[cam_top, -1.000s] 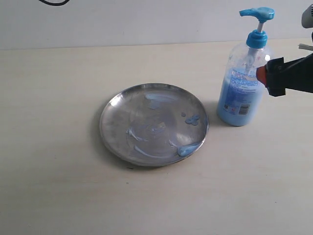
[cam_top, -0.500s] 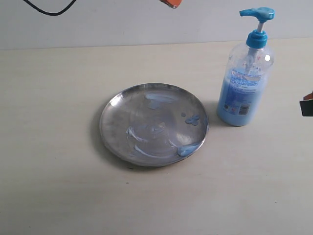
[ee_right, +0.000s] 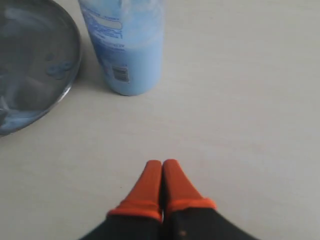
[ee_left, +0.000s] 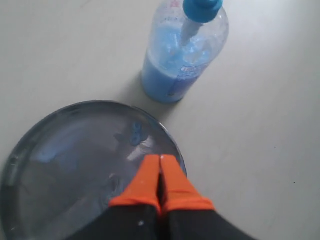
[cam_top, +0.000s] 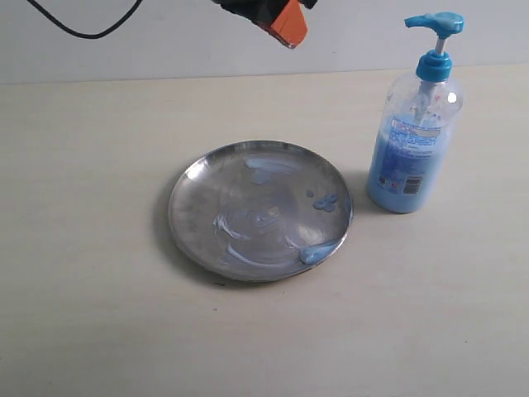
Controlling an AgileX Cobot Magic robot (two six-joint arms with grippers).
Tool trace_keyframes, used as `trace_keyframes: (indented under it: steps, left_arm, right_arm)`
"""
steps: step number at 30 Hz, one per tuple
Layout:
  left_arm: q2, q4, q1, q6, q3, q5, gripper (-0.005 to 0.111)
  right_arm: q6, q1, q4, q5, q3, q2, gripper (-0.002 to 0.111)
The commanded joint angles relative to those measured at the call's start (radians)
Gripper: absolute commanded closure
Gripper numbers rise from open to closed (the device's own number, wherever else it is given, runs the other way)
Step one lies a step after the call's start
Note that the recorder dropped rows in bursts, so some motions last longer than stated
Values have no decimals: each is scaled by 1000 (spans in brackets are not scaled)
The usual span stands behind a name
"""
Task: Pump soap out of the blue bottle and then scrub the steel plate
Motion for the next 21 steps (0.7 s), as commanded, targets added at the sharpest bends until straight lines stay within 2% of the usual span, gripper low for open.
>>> trace_keyframes:
  steps: [1,8,12,15,21]
  left_arm:
    - [-11,-65,3,63,57,-17,107]
    - [-7,-163,1,177,233,-189,107]
    - [71,-183,-16,202,245,-202,107]
    - [153,-180,-47,229,245,-262,107]
    - [263,-187,-52,231,245,-368,107]
  right_arm:
    - [-81,0,83,12,-5,-70,108]
    - [-79,0,83,-44,21,-230,108]
    - [-69,0,113,-91,70,-274,108]
    - [-74,0,132,-99,70,-280,108]
    - [-74,0,137,-114,70,-280,108]
